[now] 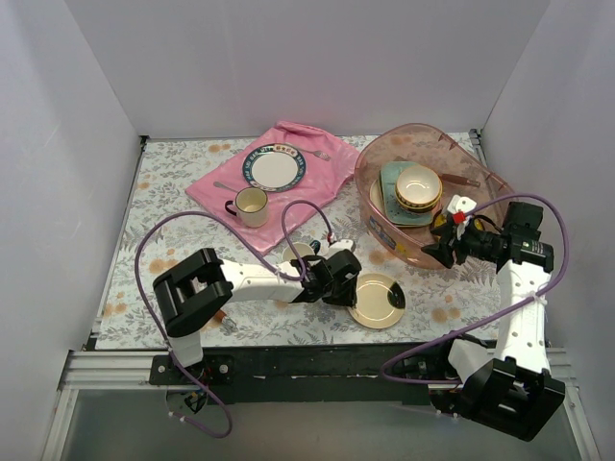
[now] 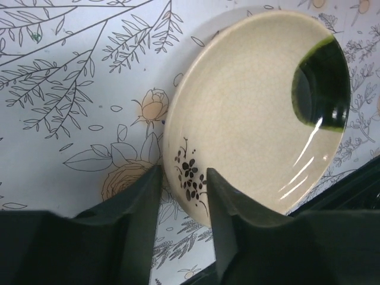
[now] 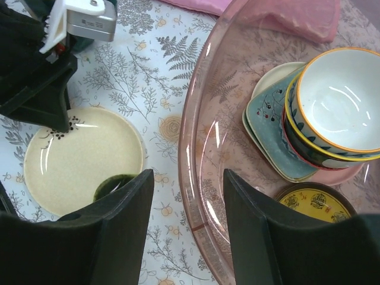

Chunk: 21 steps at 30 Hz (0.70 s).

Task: Place the mixed dishes into the plastic bin
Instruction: Pick up the plate at the center of the board.

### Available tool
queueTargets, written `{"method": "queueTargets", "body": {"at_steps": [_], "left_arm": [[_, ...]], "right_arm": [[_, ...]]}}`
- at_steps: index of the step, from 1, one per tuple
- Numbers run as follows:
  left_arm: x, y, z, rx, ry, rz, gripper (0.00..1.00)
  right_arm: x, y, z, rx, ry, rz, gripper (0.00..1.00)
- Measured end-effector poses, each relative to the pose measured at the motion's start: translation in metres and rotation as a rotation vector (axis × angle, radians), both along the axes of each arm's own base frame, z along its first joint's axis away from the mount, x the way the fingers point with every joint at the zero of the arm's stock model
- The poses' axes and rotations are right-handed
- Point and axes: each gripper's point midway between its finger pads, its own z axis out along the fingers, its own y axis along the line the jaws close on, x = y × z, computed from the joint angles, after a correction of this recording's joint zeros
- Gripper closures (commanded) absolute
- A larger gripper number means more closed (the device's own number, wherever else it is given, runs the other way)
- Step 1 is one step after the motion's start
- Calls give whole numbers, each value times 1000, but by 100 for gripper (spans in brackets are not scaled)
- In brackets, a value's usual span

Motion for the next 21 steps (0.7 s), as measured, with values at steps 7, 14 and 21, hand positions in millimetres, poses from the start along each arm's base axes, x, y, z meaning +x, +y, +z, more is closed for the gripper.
{"method": "queueTargets", "body": {"at_steps": [7, 14, 21], "left_arm": [[1, -2, -5, -1, 21, -5, 92], [2, -12, 3, -49, 24, -15, 100], [0, -17, 25, -105, 9, -40, 100]], "right_arm": [[-6, 2, -1, -8, -9, 9, 42], [-10, 3, -2, -21, -12, 22, 42], [-16, 5, -5, -30, 1, 40, 42]]}}
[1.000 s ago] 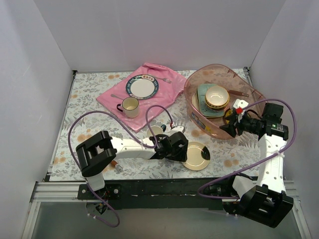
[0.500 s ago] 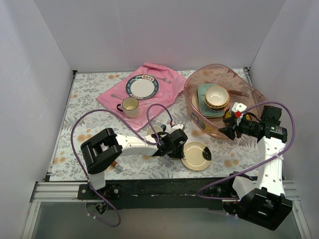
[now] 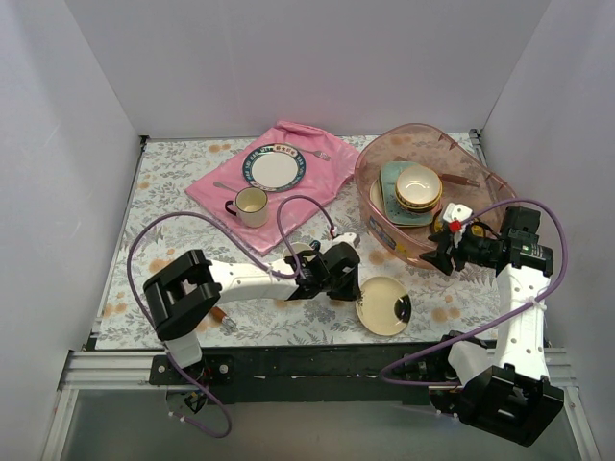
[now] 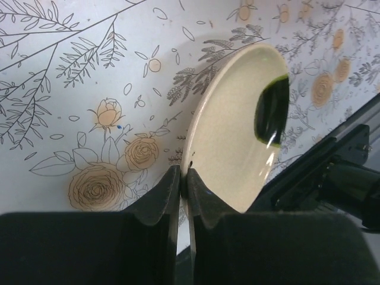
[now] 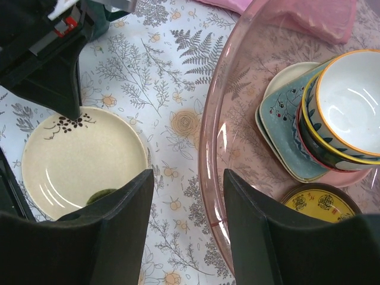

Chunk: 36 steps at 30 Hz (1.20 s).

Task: Place the mixed dishes into the plastic bin
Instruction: Pick up the plate at the center of the board.

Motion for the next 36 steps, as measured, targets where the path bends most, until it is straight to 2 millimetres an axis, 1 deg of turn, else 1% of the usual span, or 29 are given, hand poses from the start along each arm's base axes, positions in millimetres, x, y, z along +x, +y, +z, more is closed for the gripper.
{"method": "queueTargets", "body": {"at_steps": [6, 11, 18, 20, 25, 29, 36], "left_arm": [[-5, 3, 31, -69, -23, -20, 100], [-4, 6, 67, -145, -65, -22, 100], [2, 22, 120, -245, -154, -11, 100], [4, 27, 132, -268, -181, -5, 100], [9, 38, 151, -296, -239, 9, 100], [10, 45, 159, -304, -273, 15, 100], [14, 55, 176, -326, -333, 33, 100]], "right_arm": [[-4, 4, -2, -7, 6, 22, 41], [-9, 10, -1, -14, 14, 55, 41], [-10, 21, 15, -5, 8, 94, 41], [-10, 24, 20, 10, 20, 96, 40], [-7, 28, 35, 66, 70, 71, 38], [-4, 31, 46, 120, 116, 47, 38], [-3, 40, 55, 221, 231, 32, 38]]}}
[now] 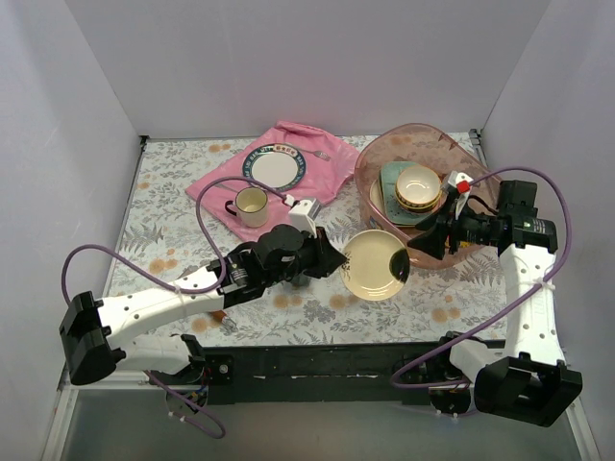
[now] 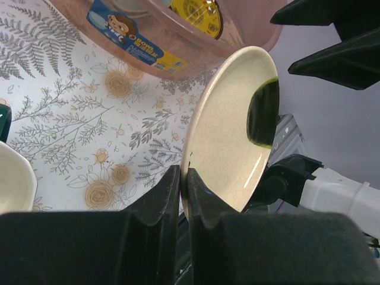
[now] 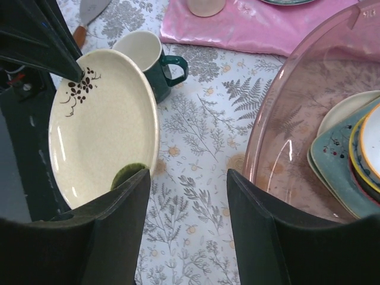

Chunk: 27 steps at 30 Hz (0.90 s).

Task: Place the mixed dishes into the plastic bin
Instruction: Pick up the plate at the center of the board.

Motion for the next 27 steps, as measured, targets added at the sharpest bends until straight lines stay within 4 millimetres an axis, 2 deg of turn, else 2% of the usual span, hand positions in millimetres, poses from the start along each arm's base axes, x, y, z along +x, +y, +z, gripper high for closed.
{"method": "queueTargets", "body": {"at_steps": [5, 16, 22, 27], "left_arm": [[4, 6, 14, -29, -39, 21, 100], [6, 15, 30, -68, -79, 53, 100], [7, 19, 32, -74, -88, 67, 100], [9, 21, 32, -72, -91, 80, 100]], "right_arm": [[0, 6, 6, 67, 59, -5, 37], [2, 15, 17, 176, 171, -27, 36], [8, 18, 22, 207, 211, -49, 35], [10, 22, 14, 215, 277, -79, 35]]}}
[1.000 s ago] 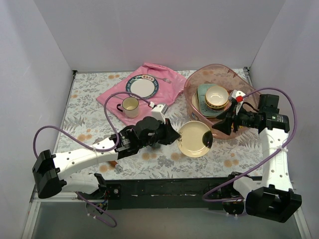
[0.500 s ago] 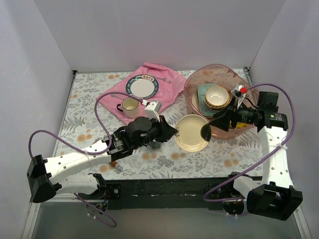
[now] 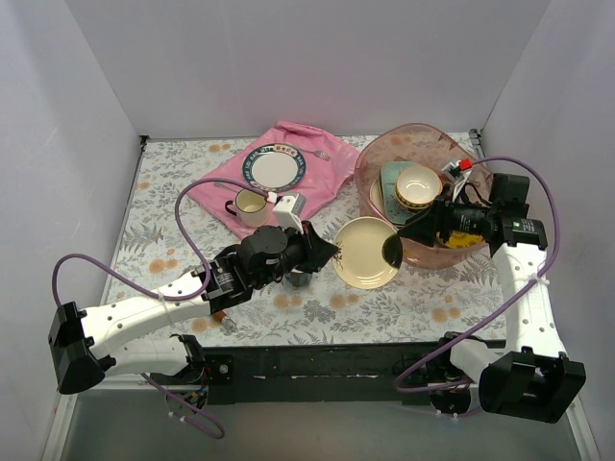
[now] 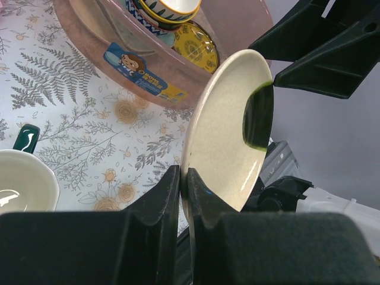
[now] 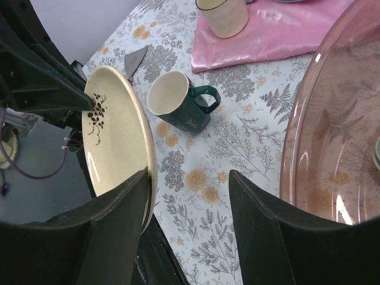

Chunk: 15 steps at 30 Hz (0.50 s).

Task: Place the mixed dishes into the plastic bin
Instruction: Pick up the plate at the center of the board.

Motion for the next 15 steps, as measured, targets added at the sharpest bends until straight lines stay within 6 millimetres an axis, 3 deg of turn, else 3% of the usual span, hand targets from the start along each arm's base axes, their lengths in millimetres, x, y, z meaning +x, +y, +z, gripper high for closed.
{"method": "queueTargets", "body": {"at_steps": [6, 8, 9, 13, 15], "left_arm": [[2, 0, 2, -11, 0, 12, 100], [2, 0, 3, -16, 0, 16, 100], [3, 0, 4, -19, 0, 20, 100], [5, 0, 6, -35, 2, 33, 100], [6, 0, 6, -39, 6, 43, 100]], "right_arm": [[-3, 13, -8, 27, 86, 6, 38], [-4, 17, -9, 39, 110, 14, 46], [-6, 20, -9, 44, 122, 20, 50], [-8, 28, -8, 55, 150, 33, 98], [-7, 29, -7, 58, 155, 32, 99]]}}
